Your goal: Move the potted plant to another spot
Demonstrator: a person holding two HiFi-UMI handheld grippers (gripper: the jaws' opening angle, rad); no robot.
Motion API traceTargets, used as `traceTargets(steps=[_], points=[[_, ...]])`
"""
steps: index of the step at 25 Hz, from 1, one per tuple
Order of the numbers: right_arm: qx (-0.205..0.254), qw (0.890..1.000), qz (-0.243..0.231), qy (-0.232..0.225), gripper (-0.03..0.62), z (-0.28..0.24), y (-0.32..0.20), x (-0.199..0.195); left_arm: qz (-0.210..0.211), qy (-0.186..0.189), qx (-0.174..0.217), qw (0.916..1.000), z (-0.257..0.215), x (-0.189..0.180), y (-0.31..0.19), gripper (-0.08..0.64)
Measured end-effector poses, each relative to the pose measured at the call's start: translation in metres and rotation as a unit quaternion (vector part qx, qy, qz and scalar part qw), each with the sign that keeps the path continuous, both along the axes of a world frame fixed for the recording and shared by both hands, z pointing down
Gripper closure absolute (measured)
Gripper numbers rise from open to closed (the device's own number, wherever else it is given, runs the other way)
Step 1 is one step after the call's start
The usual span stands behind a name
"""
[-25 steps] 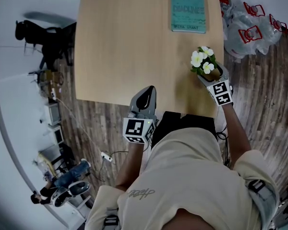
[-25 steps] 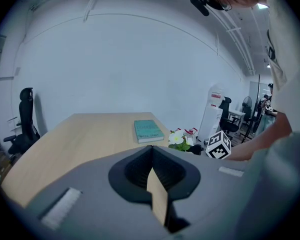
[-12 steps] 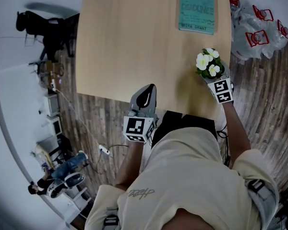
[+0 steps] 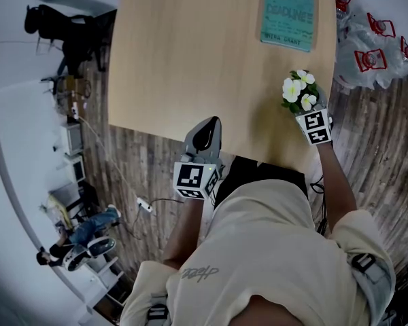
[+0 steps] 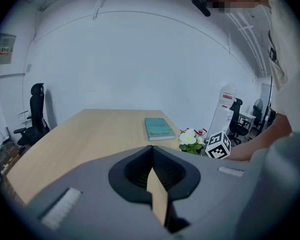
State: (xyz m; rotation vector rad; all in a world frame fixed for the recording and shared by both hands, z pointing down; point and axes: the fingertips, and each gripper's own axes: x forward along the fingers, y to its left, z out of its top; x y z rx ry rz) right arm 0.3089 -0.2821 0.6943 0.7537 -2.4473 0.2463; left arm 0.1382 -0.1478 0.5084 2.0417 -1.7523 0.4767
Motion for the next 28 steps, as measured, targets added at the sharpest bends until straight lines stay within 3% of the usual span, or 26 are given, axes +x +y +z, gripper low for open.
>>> traceTargets(steps=[19, 28], points=[[0.016, 1.0, -0.001, -0.009, 0.241, -0.027, 0.02, 0.016, 0.022, -0.002, 0.006, 0.9997, 0.001, 0.016, 0.002, 0.545], [0.015, 1.0, -0.008, -0.009, 0.242, -0.037, 0.035, 0.023, 0.01, -0.003, 0.01, 0.9999, 0.002, 0.023, 0.015, 0.545]])
